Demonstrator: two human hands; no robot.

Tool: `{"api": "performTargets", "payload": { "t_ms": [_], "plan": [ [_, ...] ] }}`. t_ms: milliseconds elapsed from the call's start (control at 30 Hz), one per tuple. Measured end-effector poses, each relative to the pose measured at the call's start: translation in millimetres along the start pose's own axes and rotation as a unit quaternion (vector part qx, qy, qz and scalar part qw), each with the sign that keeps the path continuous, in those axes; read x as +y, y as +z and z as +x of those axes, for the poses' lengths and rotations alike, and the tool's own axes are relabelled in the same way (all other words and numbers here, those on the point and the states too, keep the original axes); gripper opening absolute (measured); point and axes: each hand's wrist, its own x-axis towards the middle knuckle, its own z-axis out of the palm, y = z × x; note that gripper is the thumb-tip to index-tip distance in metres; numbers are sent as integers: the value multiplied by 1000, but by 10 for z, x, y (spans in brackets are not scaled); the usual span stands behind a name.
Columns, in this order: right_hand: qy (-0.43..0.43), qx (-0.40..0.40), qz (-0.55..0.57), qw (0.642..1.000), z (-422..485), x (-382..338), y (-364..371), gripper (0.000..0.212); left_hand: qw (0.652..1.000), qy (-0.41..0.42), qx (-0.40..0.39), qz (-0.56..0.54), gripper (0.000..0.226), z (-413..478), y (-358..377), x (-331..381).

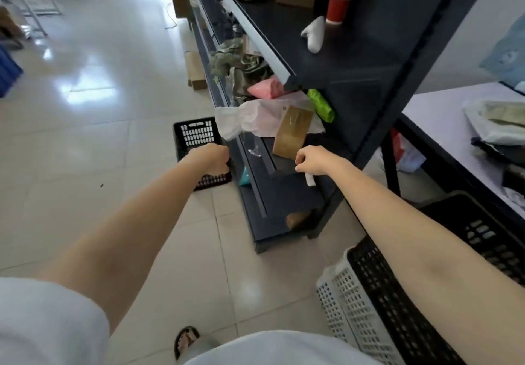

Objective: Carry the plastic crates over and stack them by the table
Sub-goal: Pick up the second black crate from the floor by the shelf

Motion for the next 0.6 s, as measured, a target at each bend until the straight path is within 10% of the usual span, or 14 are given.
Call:
{"api": "performTargets", "payload": {
  "t_ms": [600],
  "plan": [
    [-140,-86,-83,983,1896,-3641,760,34,986,-138,6,-96,41,253,138,-3562]
  ]
}}
